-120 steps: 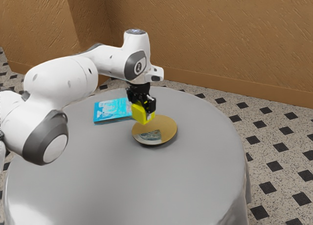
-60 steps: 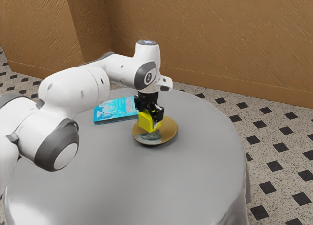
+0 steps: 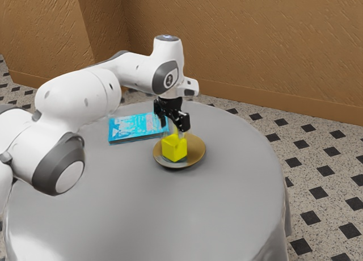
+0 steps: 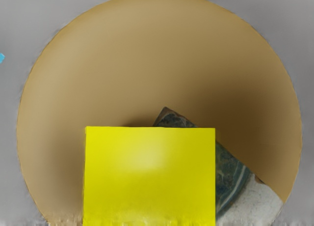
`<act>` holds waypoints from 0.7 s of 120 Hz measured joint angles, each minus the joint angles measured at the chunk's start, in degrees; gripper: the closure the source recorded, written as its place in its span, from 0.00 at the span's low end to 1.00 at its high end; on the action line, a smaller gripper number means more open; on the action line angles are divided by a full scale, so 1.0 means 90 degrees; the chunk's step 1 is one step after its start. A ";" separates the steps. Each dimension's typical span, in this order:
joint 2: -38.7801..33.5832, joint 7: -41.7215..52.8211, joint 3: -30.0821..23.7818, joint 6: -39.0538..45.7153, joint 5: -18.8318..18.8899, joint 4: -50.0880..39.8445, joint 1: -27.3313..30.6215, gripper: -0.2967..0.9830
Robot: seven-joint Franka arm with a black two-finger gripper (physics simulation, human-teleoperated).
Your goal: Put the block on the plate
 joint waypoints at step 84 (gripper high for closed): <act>-0.3267 0.0019 -0.0207 -0.0636 0.1005 -0.1885 0.0040 0.23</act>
